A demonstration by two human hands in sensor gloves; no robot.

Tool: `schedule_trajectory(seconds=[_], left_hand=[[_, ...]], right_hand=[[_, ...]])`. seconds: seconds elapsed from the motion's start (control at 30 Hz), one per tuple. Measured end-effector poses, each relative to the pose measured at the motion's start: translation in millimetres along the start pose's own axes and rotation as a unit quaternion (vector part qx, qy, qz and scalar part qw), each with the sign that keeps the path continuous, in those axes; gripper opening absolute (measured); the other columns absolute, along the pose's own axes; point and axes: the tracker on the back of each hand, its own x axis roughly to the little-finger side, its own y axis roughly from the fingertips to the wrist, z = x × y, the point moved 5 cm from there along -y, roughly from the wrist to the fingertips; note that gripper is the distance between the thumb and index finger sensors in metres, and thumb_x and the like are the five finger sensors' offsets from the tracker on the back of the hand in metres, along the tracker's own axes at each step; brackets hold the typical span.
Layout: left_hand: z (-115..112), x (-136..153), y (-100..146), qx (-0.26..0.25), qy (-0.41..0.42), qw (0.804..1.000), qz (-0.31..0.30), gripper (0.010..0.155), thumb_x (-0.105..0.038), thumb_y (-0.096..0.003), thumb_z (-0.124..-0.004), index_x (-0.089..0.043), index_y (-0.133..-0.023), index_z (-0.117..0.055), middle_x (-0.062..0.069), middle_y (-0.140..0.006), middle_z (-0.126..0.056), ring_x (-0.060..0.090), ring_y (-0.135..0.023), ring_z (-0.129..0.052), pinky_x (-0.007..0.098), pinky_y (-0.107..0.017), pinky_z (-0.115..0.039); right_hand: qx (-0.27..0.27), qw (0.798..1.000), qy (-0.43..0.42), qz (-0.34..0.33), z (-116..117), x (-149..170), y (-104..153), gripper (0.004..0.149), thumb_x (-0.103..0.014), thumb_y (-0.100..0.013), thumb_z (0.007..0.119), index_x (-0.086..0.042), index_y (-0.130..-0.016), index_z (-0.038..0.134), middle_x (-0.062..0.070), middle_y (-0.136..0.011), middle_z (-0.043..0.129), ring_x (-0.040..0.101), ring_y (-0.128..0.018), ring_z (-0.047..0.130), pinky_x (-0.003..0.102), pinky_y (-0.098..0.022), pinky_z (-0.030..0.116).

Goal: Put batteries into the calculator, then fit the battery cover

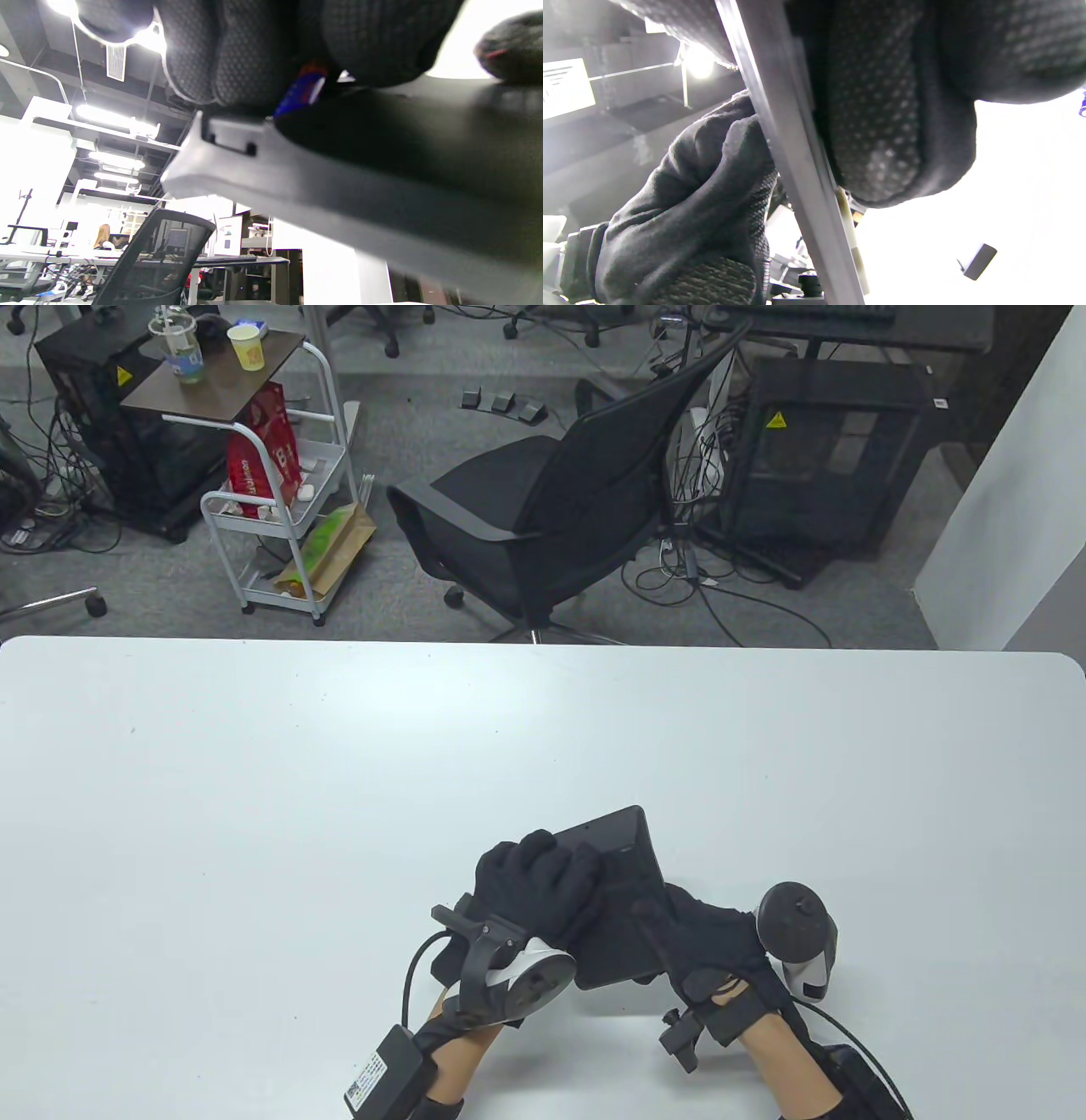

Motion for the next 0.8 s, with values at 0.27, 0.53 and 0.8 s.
schedule_trajectory(seconds=[0.27, 0.53, 0.8], left_hand=[[-4.7, -6.3, 2.4, 0.000, -0.011, 1.000, -0.011, 0.057, -0.050, -0.0375, -0.082, -0.024, -0.088, -0.083, -0.001, -0.082, -0.091, 0.029, -0.087, -0.085, 0.053, -0.063, -0.069], [-10.2, -6.9, 1.7, 0.017, 0.021, 1.000, -0.003, 0.060, -0.051, -0.0406, -0.077, -0.024, -0.094, -0.075, 0.001, -0.093, -0.078, 0.032, -0.096, -0.065, 0.057, -0.068, -0.059], [-17.1, -2.2, 3.7, 0.025, 0.053, 0.998, 0.010, 0.059, -0.052, -0.0412, -0.075, -0.026, -0.094, -0.073, 0.001, -0.096, -0.072, 0.032, -0.100, -0.056, 0.057, -0.070, -0.054]], right_hand=[[0.002, 1.000, -0.012, 0.005, -1.6, 2.0, 0.0, 0.056, -0.037, -0.049, 0.073, 0.010, -0.080, 0.076, 0.024, -0.045, 0.103, 0.037, -0.021, 0.106, 0.049, -0.020, 0.087], [0.012, 0.999, -0.036, 0.002, -7.8, 1.9, -0.5, 0.056, -0.037, -0.049, 0.073, 0.010, -0.080, 0.076, 0.024, -0.046, 0.102, 0.037, -0.022, 0.106, 0.049, -0.020, 0.087], [0.015, 0.999, -0.033, -0.001, -9.6, 3.0, -1.6, 0.057, -0.037, -0.049, 0.073, 0.011, -0.079, 0.076, 0.025, -0.045, 0.103, 0.037, -0.021, 0.106, 0.048, -0.020, 0.087]])
